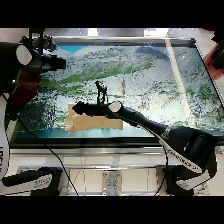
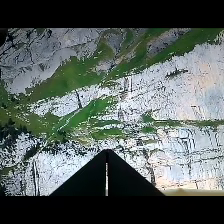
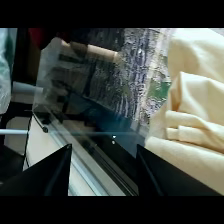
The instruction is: Fold the shirts.
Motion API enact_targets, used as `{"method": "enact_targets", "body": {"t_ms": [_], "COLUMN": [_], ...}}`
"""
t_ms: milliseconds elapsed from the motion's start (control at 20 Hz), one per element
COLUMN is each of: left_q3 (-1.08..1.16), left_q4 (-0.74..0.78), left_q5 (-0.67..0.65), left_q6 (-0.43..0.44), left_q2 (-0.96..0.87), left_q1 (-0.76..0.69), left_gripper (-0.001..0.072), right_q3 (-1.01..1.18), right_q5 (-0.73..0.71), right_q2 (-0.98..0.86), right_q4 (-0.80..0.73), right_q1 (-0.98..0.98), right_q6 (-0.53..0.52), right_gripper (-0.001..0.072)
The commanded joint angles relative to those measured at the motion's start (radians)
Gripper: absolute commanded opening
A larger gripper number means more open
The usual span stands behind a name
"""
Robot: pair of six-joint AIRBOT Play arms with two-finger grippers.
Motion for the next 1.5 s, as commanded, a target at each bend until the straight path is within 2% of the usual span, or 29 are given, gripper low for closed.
{"method": "enact_targets", "body": {"t_ms": [0,200,250,350,400,450,500,550,600,900,950,1150,1450], "left_q3": [0.000,0.000,0.000,0.000,0.000,0.000,0.000,0.000,0.000,0.000,0.000,0.000,0.000], "left_q4": [-0.002,-0.003,-0.003,-0.003,-0.003,-0.005,-0.006,-0.009,-0.011,-0.095,-0.105,-0.110,-0.110], "left_q5": [-0.014,-0.018,-0.018,-0.016,-0.013,-0.012,-0.011,-0.012,-0.012,0.015,0.025,0.026,0.026], "left_q6": [0.000,0.000,0.000,-0.001,-0.001,-0.001,0.000,0.000,0.000,0.000,0.001,0.001,0.001], "left_q2": [0.000,0.000,0.000,0.000,0.001,0.000,0.001,0.000,0.001,0.001,0.001,0.001,0.001], "left_q1": [0.001,0.001,0.001,0.001,0.001,0.001,0.001,0.001,0.001,0.001,0.001,0.001,0.001], "left_gripper": [0.0014,0.0014,0.0014,0.0014,0.0017,0.0026,0.0122,0.0306,0.0388,0.0411,0.0436,0.0436,0.0436], "right_q3": [0.066,0.066,0.066,0.042,0.014,-0.022,-0.059,-0.101,-0.139,-0.308,-0.317,-0.316,-0.314], "right_q5": [0.247,0.602,0.697,0.845,0.883,0.892,0.886,0.867,0.848,0.673,0.657,0.640,0.554], "right_q2": [0.027,0.097,0.105,0.105,0.105,0.105,0.105,0.105,0.105,0.091,0.074,-0.023,-0.070], "right_q4": [-0.116,-0.601,-0.690,-0.750,-0.755,-0.753,-0.750,-0.744,-0.722,-0.396,-0.343,-0.160,-0.076], "right_q1": [-0.101,-0.352,-0.409,-0.501,-0.536,-0.565,-0.586,-0.604,-0.618,-0.644,-0.643,-0.615,-0.521], "right_q6": [-0.061,0.212,0.247,0.249,0.243,0.232,0.219,0.217,0.206,0.000,-0.031,-0.138,-0.203], "right_gripper": [0.0440,0.0443,0.0446,0.0467,0.0519,0.0518,0.0519,0.0521,0.0548,0.0576,0.0578,0.0602,0.0604]}}
